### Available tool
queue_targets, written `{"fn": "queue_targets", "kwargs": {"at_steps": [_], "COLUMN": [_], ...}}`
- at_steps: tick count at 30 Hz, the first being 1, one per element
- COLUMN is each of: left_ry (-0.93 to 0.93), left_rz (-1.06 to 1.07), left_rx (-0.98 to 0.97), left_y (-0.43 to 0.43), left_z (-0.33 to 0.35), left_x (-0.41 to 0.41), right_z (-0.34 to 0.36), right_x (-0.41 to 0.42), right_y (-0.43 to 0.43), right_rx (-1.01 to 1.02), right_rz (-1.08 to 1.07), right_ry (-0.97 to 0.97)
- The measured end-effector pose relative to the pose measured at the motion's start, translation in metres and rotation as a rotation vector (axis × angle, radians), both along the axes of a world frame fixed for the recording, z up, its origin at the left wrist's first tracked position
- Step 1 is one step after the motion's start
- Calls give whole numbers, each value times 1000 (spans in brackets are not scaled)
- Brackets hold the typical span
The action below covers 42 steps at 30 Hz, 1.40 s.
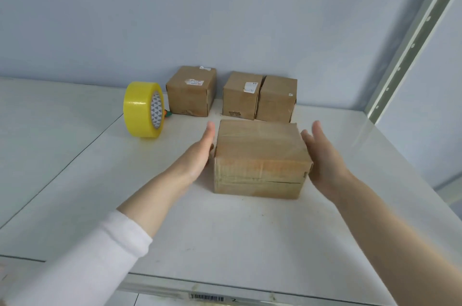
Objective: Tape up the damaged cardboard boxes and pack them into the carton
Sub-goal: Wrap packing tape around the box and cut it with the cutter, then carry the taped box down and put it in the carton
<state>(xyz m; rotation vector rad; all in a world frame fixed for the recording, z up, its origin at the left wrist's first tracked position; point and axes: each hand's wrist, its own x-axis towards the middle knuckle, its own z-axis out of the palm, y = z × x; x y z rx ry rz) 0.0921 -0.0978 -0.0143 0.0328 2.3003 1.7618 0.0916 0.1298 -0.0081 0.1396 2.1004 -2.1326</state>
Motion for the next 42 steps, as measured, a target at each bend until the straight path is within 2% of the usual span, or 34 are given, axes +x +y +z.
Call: {"fn": "queue_targets", "kwargs": {"at_steps": [2,3,5,7,10,12,14,16,19,24,29,34,42], "left_ry": [-15,-9,-3,1,136,204,247,314,368,389,380,389,302], "left_rz": [67,110,141,49,-140,-227,-229,-141,-47,-91,-295,-395,-748], "left_rx": [271,346,371,335,189,71,-10,-33,-9,107,245,350,447], "left_y": [13,21,28,22,-1,-11,-10,-5,3,13,5,-5,51], "left_z": [-7,-10,-12,-10,-18,-24,-28,-27,-13,11,35,42,46], "left_x": [9,11,13,12,5,4,3,0,2,12,30,52,111], "right_z": [-13,-18,-21,-16,-8,-14,-25,-28,-20,1,22,28,30], "right_x": [8,10,10,7,10,15,14,10,5,34,82,140,265], "right_y": [-7,-11,-16,-13,6,18,23,22,20,19,6,-11,-1], "right_rx": [-151,-196,-208,-184,-150,-3,143,153,117,-18,-108,-93,10], "right_rz": [-22,-50,-67,17,210,352,386,369,257,87,29,-92,-557], "right_ry": [21,3,-16,7,126,215,258,282,338,310,313,304,362]}}
